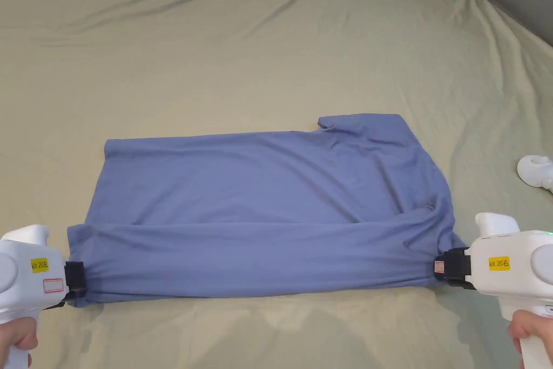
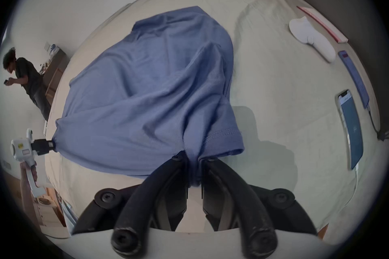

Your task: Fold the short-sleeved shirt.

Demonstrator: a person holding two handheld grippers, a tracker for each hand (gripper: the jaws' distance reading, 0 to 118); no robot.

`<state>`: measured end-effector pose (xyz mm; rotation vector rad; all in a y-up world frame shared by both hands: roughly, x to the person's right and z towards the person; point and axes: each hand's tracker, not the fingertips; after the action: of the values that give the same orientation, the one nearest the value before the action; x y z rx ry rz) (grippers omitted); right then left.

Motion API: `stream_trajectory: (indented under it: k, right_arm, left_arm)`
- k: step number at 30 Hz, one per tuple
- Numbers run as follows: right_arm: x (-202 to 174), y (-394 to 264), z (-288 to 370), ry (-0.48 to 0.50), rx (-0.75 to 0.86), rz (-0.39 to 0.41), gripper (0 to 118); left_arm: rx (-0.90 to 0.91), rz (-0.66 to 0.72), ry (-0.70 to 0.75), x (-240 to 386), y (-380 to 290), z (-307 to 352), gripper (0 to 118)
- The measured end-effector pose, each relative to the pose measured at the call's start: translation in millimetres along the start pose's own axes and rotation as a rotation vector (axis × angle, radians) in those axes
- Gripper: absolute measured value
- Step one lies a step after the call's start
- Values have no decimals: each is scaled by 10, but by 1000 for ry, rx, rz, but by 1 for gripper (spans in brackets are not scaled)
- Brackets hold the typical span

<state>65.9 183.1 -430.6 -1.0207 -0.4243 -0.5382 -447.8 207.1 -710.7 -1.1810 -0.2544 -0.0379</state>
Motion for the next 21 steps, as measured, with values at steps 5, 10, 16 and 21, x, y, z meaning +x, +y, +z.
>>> stream_trajectory:
  k: [5,10,16,21]
  right_arm:
    - [-35,-10,252,27,5,25,10]
    - [28,-170,389,47,-19,40,10]
    - [233,-821,556,46,-100,56,10]
    - [334,-1150,718,42,-122,51,10]
  left_arm:
    - [21,-34,-7,-20,-35,193,1]
    - [25,-48,-9,-124,-329,419,1]
    - [-47,-33,-11,-366,-1221,645,1]
    - [-63,-50,2,-406,-1607,836,1]
